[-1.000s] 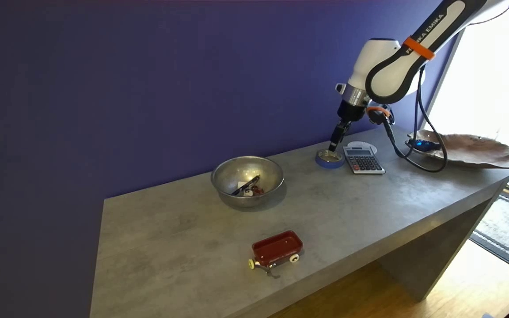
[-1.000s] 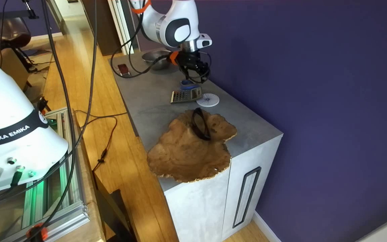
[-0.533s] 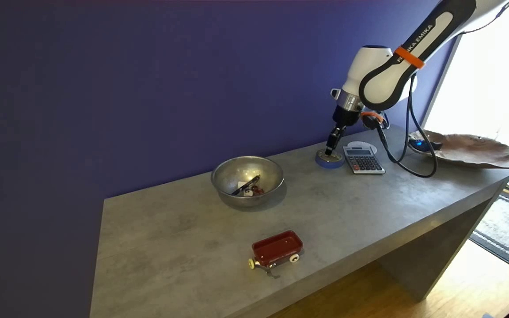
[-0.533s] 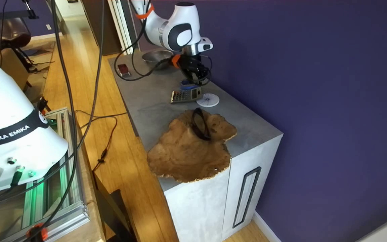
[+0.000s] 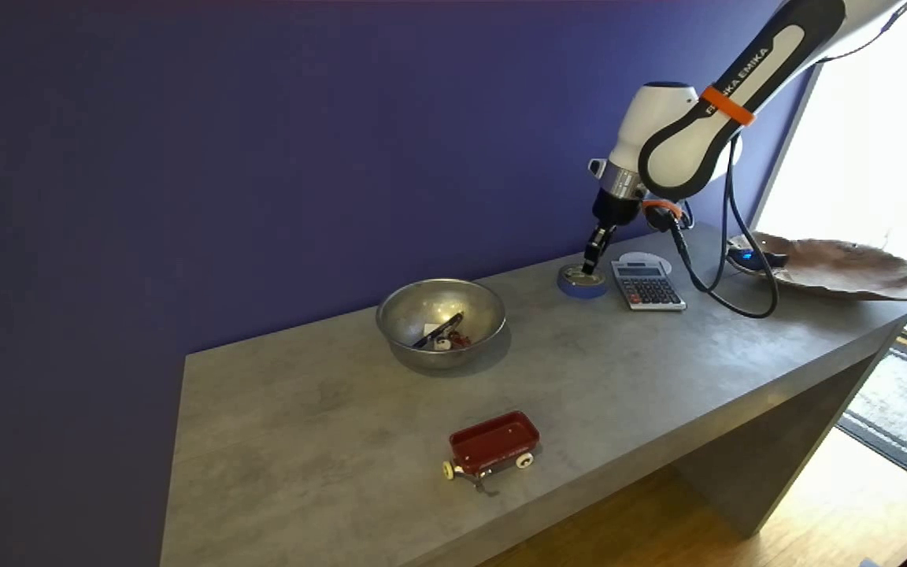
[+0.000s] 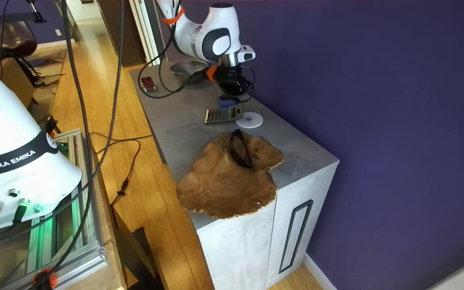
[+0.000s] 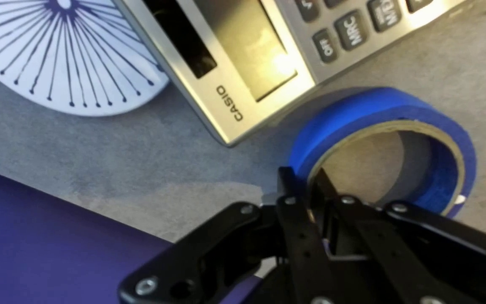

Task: Put the blue seal tape in the key bowl

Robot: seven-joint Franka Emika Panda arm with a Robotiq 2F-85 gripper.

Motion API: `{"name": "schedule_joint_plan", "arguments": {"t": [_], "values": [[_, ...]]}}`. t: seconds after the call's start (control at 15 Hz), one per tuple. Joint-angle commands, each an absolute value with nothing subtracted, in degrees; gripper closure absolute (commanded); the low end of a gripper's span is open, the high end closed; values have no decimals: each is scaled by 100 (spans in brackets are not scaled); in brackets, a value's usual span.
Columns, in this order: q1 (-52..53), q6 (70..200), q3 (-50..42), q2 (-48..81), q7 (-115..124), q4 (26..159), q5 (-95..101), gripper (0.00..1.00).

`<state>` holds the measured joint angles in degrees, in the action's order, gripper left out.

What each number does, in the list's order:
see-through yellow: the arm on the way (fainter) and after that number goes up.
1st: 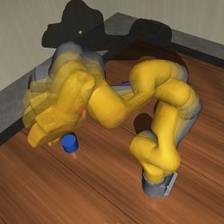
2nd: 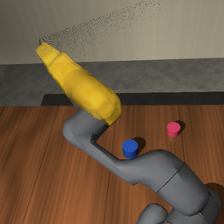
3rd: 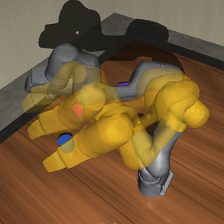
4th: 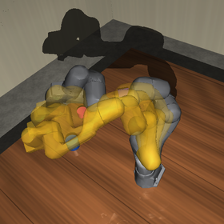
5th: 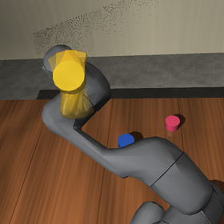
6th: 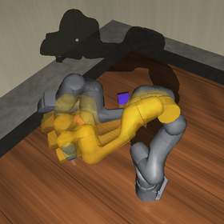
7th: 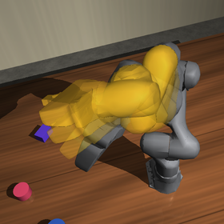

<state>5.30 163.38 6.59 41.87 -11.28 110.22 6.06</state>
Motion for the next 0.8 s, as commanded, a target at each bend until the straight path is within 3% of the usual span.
{"name": "schedule_joint_plan", "arguments": {"t": [0.0,0.4,0.73], "values": [[572,15967,703,3888,-1038,11150,615,97],[-113,15486,1585,2241,-1834,12455,133,97],[-125,15102,1168,713,-1378,13694,-197,97]]}}
